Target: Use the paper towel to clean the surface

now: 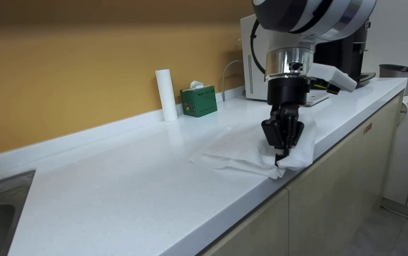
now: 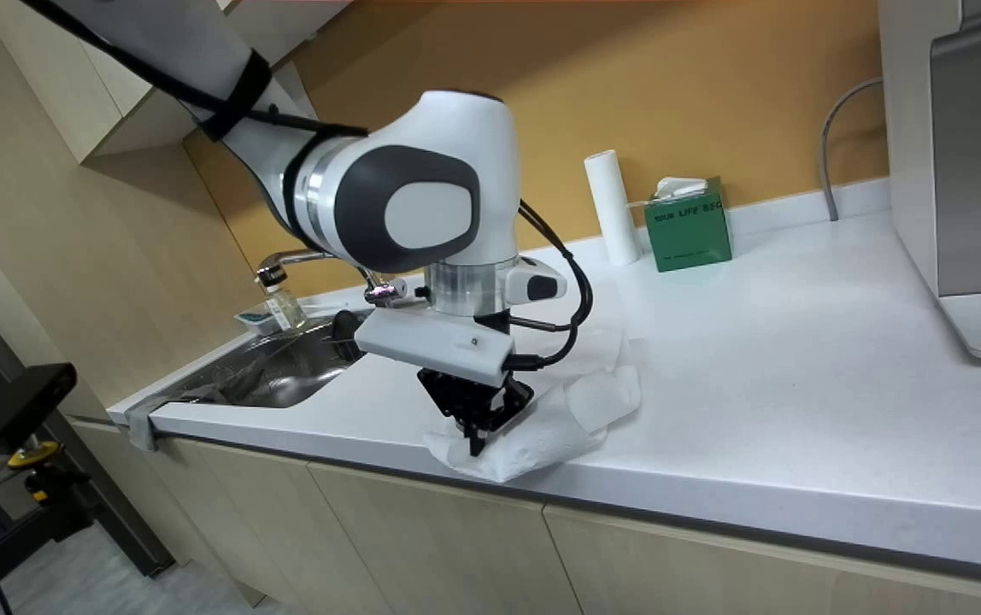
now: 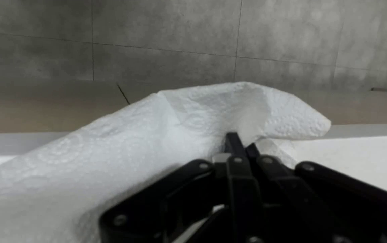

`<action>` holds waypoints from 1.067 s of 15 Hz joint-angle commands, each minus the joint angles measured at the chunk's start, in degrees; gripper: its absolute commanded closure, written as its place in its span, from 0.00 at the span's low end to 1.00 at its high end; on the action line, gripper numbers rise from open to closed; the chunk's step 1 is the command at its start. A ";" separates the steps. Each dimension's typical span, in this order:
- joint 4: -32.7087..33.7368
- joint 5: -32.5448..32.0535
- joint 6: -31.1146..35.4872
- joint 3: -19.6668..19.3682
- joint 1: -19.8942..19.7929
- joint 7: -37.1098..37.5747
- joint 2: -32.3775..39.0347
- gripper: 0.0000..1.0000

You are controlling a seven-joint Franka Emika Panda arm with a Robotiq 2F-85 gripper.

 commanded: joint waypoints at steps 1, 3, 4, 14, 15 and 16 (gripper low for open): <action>-5.28 -1.73 7.50 -4.45 -0.87 4.26 0.45 0.99; -6.10 -1.75 10.37 -6.67 -1.84 5.57 0.55 0.99; -7.71 -1.14 12.49 -7.26 -2.02 6.27 0.12 0.99; -8.37 14.16 32.18 -6.37 -2.51 8.51 2.18 0.99; -7.53 13.71 32.35 -6.42 -2.37 8.53 2.32 0.99; -8.38 12.83 29.97 -6.72 -2.81 7.82 -1.37 0.98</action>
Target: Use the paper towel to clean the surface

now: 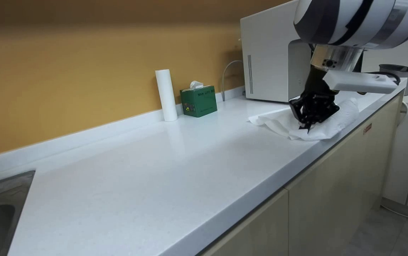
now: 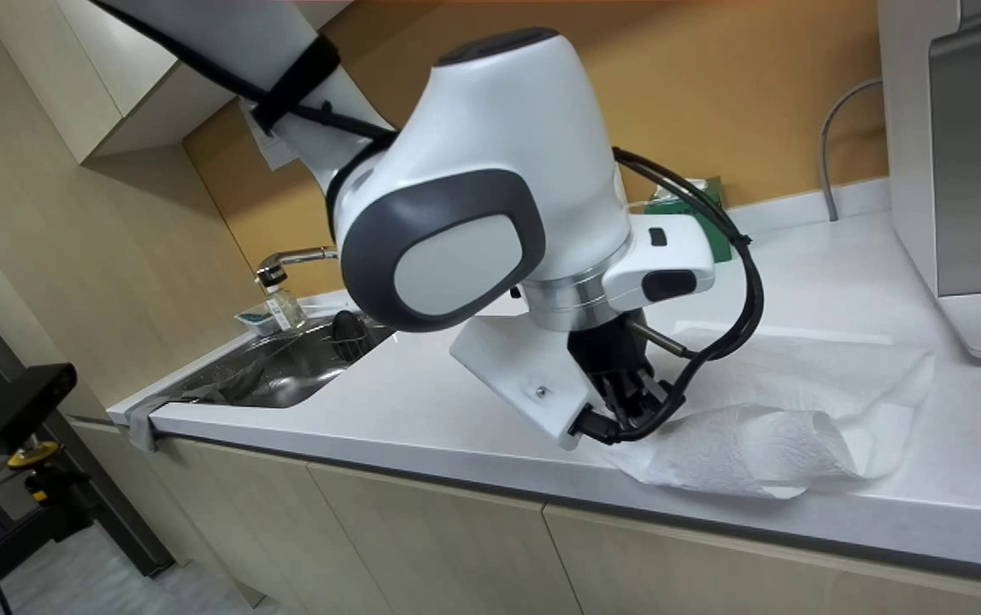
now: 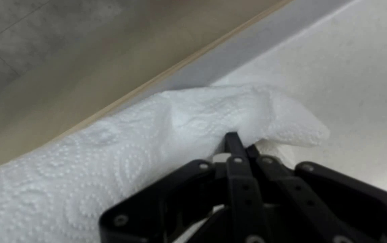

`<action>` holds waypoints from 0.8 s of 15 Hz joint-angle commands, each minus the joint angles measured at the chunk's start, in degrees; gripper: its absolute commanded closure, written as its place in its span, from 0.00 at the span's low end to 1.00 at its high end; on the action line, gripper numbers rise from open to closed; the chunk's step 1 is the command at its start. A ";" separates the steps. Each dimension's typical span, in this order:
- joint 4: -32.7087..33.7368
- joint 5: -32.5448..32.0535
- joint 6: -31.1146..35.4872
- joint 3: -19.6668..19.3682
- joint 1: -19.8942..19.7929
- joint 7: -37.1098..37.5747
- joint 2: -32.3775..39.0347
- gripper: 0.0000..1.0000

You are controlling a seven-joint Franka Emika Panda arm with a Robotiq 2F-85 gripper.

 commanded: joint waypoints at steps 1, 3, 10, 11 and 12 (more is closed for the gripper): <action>0.03 0.08 0.81 0.14 0.12 0.00 0.22 0.98; 0.13 0.14 1.23 0.16 0.23 0.00 0.39 0.98; 3.27 -3.34 15.34 -6.79 3.25 6.80 8.77 0.99; 4.76 -3.01 17.81 -8.15 4.20 6.68 11.22 0.99; 5.15 -9.46 19.29 -8.81 3.41 12.33 12.63 0.99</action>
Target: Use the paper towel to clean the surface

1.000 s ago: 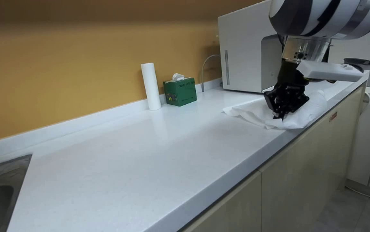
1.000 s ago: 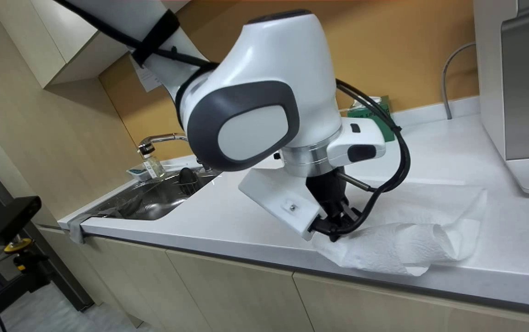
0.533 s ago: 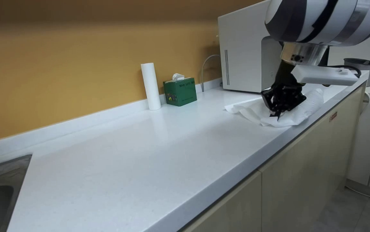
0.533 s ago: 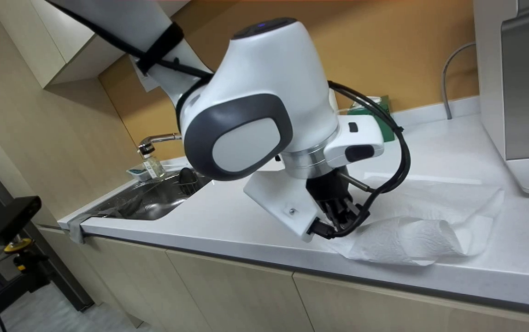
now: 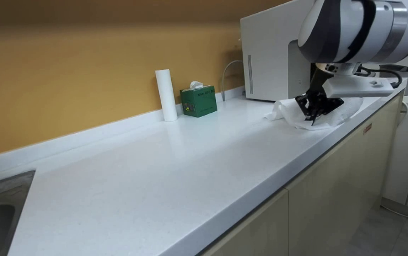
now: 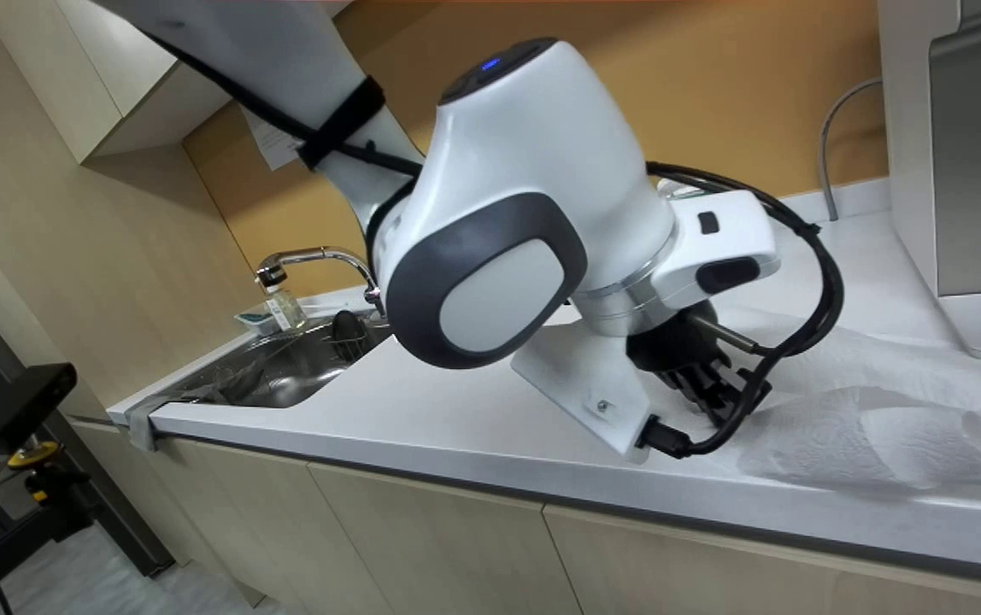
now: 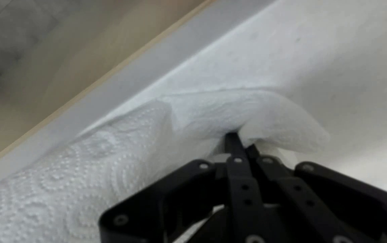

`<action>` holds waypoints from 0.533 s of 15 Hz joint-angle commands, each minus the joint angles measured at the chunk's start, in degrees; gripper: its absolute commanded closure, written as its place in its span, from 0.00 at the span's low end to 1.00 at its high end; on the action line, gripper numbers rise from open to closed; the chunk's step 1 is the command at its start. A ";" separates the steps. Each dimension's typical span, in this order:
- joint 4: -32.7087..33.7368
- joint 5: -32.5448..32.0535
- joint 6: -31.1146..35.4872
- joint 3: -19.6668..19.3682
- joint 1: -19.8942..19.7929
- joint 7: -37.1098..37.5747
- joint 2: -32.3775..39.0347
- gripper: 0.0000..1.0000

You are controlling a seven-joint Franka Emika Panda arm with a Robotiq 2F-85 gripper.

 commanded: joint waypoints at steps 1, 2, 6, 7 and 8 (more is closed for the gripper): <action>6.20 -0.50 5.11 -4.33 3.07 3.33 8.99 0.99; 7.83 -0.89 5.82 -4.94 3.68 4.48 10.46 0.99; 14.74 -0.09 4.27 -4.90 4.91 4.32 14.31 0.99; 16.45 -0.24 4.04 -4.65 5.00 4.32 15.27 0.99; 18.15 -0.41 3.69 -4.22 4.86 4.37 16.17 0.99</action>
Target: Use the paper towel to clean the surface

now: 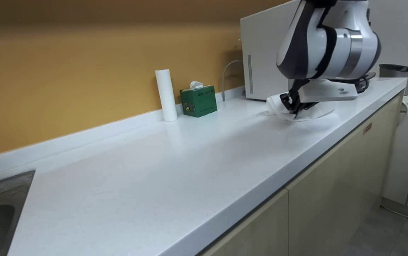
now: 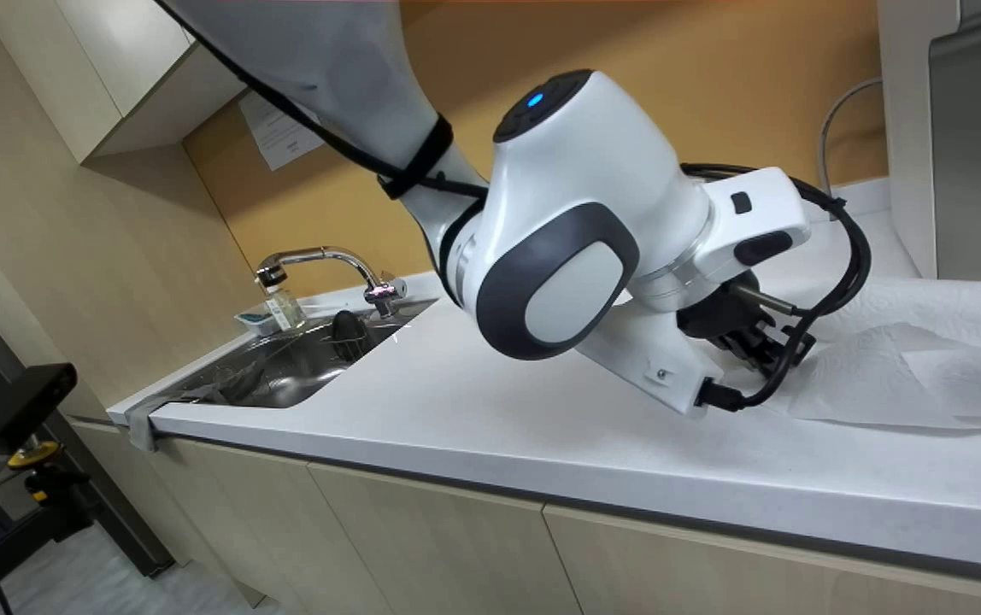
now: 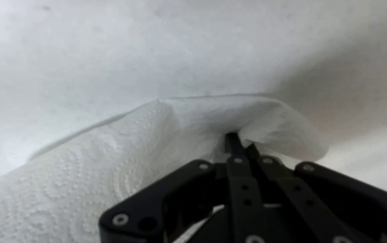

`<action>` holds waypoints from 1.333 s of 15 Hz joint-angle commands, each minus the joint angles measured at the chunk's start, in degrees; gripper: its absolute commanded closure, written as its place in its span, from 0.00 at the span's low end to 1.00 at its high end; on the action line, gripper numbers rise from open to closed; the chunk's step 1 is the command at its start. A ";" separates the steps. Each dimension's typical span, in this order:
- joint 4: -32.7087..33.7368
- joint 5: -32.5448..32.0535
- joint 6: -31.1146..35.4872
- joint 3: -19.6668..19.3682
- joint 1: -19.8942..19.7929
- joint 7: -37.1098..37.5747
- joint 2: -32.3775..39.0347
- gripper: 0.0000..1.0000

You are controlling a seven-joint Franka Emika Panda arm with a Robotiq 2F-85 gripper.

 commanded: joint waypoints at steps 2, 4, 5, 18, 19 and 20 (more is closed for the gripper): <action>8.93 -7.55 -2.49 0.24 0.45 8.19 7.35 0.99; 12.60 -12.46 -3.59 2.29 -0.95 12.06 9.22 0.99; 15.11 -10.19 -4.06 6.41 -3.57 8.84 10.20 0.99; 22.43 -16.93 -21.43 35.10 -23.90 1.13 13.74 0.99; 21.38 -16.51 -23.88 34.83 -24.31 0.46 12.27 0.99; 20.52 -16.12 -26.15 34.25 -24.41 0.10 10.90 0.99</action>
